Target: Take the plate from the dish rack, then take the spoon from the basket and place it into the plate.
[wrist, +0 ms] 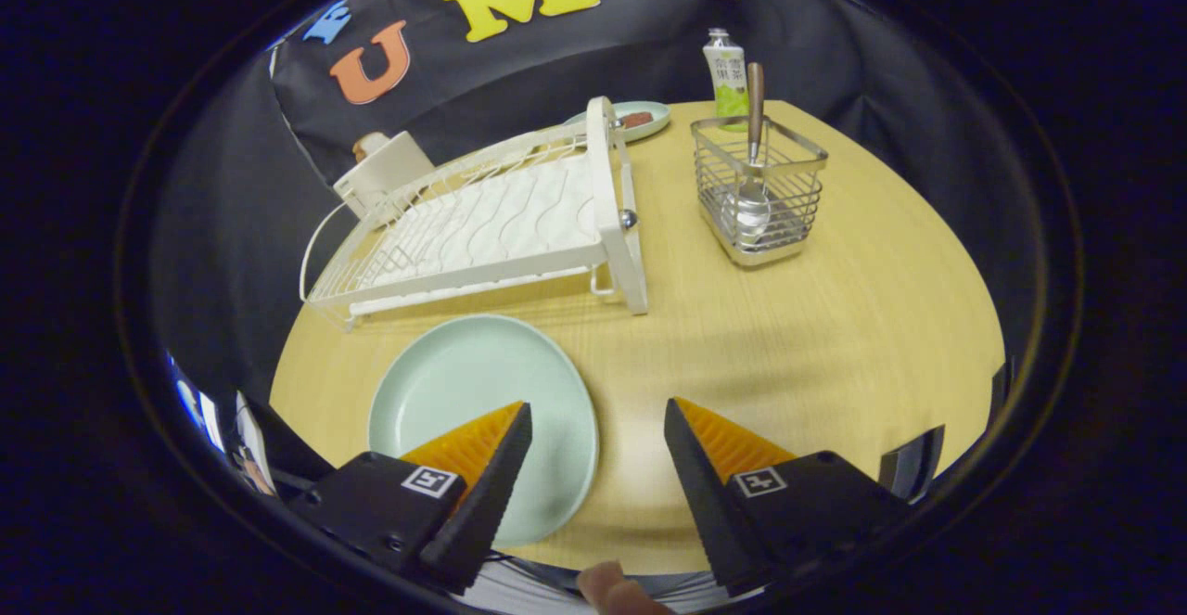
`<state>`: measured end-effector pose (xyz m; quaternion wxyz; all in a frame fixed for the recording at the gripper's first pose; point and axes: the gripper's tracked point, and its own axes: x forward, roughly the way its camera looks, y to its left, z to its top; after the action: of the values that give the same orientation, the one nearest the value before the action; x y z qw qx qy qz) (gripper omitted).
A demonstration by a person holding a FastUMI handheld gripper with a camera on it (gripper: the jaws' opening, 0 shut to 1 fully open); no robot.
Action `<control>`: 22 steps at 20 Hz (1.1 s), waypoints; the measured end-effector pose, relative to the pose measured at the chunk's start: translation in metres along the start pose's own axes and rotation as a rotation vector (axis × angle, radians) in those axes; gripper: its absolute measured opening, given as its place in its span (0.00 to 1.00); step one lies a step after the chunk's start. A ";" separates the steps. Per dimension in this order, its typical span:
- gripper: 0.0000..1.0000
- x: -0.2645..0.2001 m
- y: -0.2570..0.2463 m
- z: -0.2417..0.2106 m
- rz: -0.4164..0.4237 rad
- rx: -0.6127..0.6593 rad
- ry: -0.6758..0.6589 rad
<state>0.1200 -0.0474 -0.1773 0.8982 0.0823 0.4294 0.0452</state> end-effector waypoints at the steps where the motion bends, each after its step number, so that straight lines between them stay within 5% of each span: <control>1: 0.93 -0.004 0.001 0.001 0.010 0.001 -0.011; 10: 0.98 -0.033 -0.047 0.049 -0.064 -0.036 -0.258; 18: 0.97 -0.034 -0.083 0.162 -0.076 -0.155 -0.532; 22: 0.97 -0.008 -0.098 0.203 -0.104 -0.180 -0.539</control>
<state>0.2735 -0.1666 -0.0638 0.9848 -0.0109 0.1729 0.0135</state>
